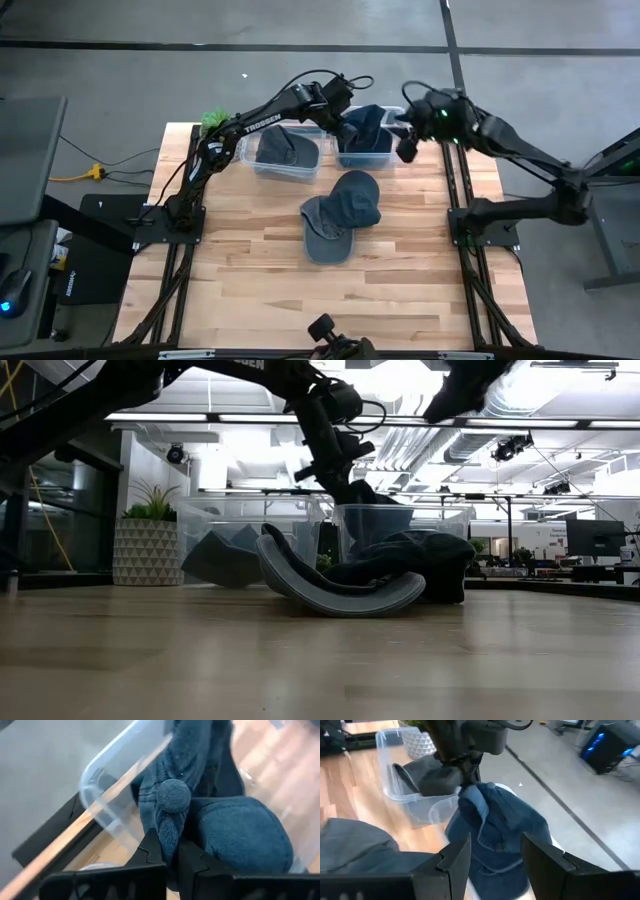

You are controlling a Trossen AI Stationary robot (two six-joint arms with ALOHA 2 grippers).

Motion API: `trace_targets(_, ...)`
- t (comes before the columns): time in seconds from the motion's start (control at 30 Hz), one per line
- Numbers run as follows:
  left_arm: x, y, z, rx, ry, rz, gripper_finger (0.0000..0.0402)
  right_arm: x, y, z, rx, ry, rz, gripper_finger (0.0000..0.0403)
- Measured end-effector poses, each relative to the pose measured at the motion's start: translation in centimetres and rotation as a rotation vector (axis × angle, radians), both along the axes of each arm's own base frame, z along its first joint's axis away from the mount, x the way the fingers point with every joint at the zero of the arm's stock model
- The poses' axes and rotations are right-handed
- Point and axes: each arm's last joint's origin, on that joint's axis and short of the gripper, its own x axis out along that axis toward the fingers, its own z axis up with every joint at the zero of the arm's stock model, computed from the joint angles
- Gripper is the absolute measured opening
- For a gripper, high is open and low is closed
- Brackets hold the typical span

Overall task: Pick & Place hat
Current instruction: Put the bottom blue cap into the right transparent bin

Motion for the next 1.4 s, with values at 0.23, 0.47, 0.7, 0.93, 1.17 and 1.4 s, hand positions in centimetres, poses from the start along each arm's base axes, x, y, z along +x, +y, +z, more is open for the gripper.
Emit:
trace_targets(0.23,0.3,-0.1,0.1,0.071,0.022,-0.201,0.0087,1.4,-6.3,-2.9,0.051,0.033,0.074,0.0168)
trace_targets(0.47,0.3,0.4,0.4,0.212,0.087,-0.183,0.0201,2.4,-9.9,-6.1,0.007,0.153,0.183,0.0183)
trace_targets(0.7,0.3,0.4,0.3,0.248,0.126,-0.21,0.0244,3.3,-11.4,-7.0,-0.105,0.218,0.152,0.02)
trace_targets(0.93,0.2,0.4,0.3,0.249,0.129,-0.212,0.0243,3.5,-13.2,-8.2,-0.106,0.199,0.155,0.02)
trace_targets(1.17,0.2,0.4,0.2,0.254,0.146,-0.232,0.0243,3.7,-14.5,-9.9,-0.073,0.186,0.228,0.02)
trace_targets(1.4,0.1,0.3,0.2,0.247,0.16,-0.236,0.0243,3.5,-15.4,-11.2,-0.007,0.181,0.234,0.02)
